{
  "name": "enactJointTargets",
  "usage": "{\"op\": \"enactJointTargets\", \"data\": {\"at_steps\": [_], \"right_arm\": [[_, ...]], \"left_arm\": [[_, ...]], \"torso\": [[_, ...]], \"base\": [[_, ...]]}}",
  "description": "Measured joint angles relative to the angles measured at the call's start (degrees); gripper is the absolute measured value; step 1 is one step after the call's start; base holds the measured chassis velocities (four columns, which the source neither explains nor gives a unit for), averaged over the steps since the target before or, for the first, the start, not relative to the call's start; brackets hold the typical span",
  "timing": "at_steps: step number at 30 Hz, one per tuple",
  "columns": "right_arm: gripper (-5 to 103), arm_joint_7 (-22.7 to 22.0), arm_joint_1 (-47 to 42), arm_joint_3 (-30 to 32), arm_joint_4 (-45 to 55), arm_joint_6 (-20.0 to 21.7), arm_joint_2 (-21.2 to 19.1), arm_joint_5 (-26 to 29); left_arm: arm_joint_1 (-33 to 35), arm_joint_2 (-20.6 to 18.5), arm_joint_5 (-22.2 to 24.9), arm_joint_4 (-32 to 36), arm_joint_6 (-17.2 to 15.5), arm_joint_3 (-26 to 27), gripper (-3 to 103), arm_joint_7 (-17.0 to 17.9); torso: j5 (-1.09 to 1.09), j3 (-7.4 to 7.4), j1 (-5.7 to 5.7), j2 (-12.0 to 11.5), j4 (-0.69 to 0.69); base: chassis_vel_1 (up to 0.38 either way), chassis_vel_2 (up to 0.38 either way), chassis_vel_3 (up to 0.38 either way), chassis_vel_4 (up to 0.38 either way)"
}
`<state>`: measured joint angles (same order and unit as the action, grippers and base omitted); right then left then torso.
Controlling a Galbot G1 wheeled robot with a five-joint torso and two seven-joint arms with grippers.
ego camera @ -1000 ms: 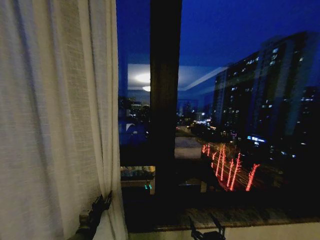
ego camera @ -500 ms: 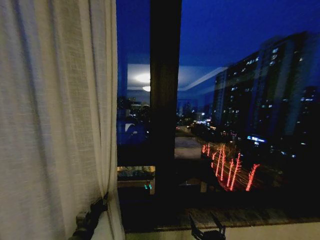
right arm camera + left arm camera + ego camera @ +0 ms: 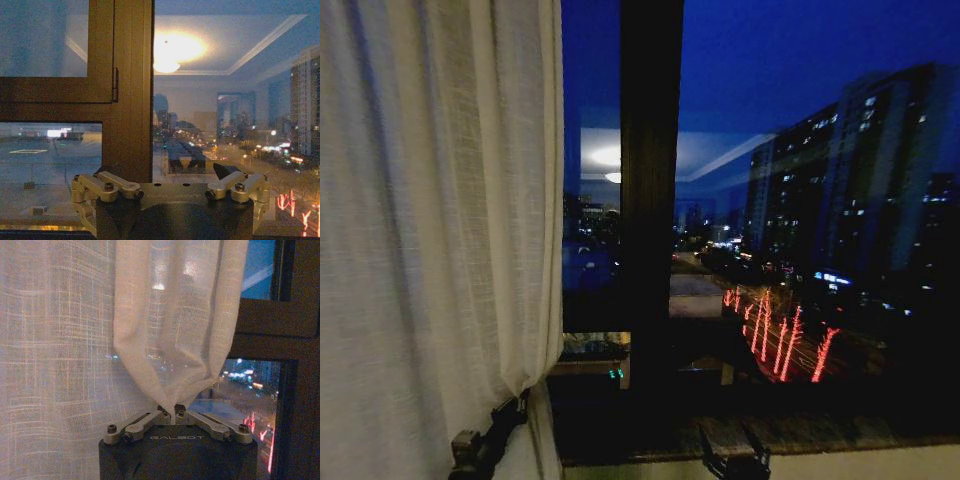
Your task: Open the curtains by pulling them apart, changing their state from closed to fully open.
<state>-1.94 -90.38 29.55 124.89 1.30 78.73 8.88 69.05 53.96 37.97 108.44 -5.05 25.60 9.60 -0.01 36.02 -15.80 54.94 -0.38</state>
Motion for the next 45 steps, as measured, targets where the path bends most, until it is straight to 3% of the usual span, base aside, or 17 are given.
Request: {"op": "enactJointTargets", "data": {"at_steps": [21,45], "right_arm": [[100,0.2,0.7,-1.6,0.2,1.2,0.0,-1.0],[100,0.3,0.8,-2.0,0.1,1.0,0.0,-1.1]], "left_arm": [[-0.4,0.9,-1.0,-1.8,-1.0,-0.8,0,0.1],[1.8,2.4,-2.8,-2.0,0.0,0.0,0,-0.2]], "torso": [[0.01,0.00,0.00,0.0,0.00],[-0.01,0.00,-0.01,0.0,0.02]], "base": [[0.053,0.050,-0.055,-0.055],[0.317,0.321,-0.322,-0.306]]}}
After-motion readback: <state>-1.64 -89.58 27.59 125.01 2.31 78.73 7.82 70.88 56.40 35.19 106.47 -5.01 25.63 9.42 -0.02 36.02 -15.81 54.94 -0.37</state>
